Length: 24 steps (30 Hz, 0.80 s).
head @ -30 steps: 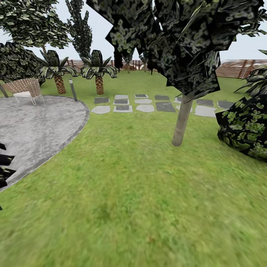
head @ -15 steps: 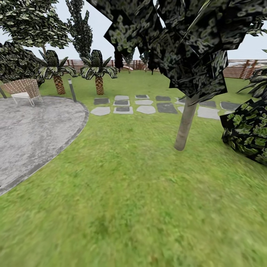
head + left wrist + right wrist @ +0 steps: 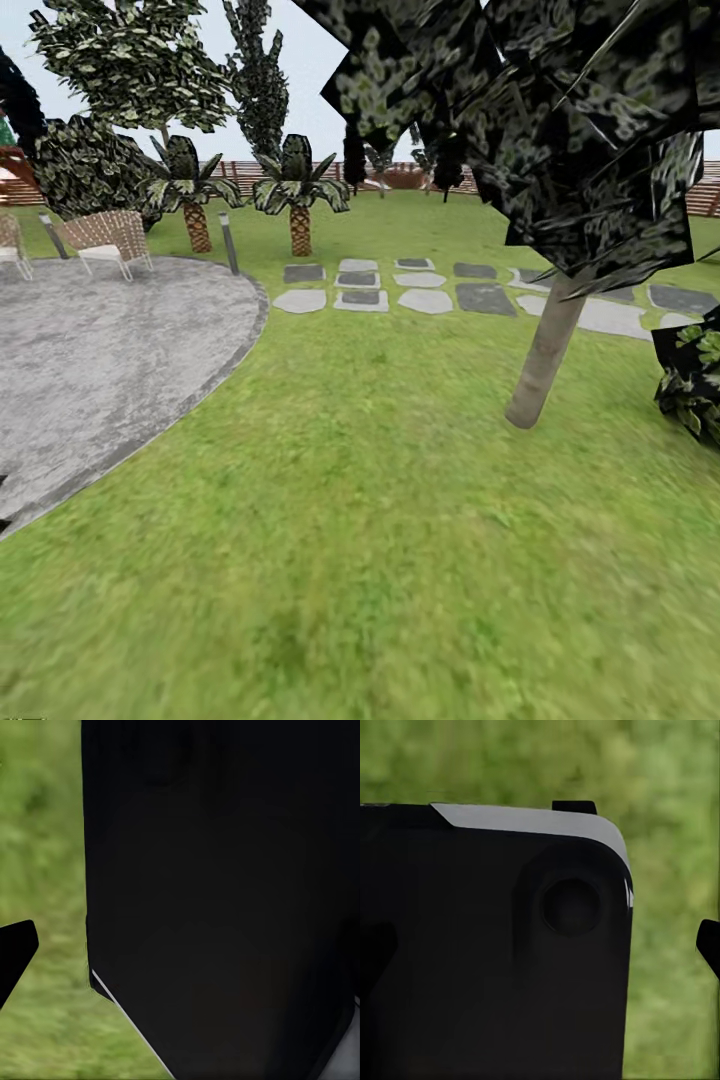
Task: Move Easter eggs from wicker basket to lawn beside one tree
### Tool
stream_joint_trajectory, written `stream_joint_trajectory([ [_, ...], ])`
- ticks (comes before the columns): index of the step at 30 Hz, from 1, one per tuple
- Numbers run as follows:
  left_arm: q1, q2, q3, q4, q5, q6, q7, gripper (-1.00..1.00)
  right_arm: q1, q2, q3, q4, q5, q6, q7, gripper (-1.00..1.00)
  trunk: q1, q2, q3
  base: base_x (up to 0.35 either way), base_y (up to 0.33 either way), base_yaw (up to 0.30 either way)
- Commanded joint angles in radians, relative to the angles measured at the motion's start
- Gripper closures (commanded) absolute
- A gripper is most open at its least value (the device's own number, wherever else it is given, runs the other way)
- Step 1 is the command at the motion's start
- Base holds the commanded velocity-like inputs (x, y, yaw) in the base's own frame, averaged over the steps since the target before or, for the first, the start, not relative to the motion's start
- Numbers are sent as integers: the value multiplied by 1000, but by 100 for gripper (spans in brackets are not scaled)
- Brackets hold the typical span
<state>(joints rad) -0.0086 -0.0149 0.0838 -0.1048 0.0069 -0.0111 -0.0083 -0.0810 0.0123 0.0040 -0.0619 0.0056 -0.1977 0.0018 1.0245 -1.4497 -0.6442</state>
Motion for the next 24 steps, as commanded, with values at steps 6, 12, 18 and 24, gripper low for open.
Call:
stream_joint_trajectory([
  [6,-1,0,8,0,1,-1,-1,-100,0,0,1,1,1,-3,0,-100,1,0,-1,325,0,294],
  [12,-1,0,8,0,1,-1,-1,-100,0,0,0,1,1,-3,0,-100,1,0,-1,325,0,277],
  [18,-1,0,8,0,1,-1,1,-100,0,-1,2,7,2,0,1,-100,1,0,-1,325,0,46],
  [24,-1,0,8,0,1,-1,1,-100,0,0,1,2,1,-2,1,-100,1,0,-1,325,0,1],
])
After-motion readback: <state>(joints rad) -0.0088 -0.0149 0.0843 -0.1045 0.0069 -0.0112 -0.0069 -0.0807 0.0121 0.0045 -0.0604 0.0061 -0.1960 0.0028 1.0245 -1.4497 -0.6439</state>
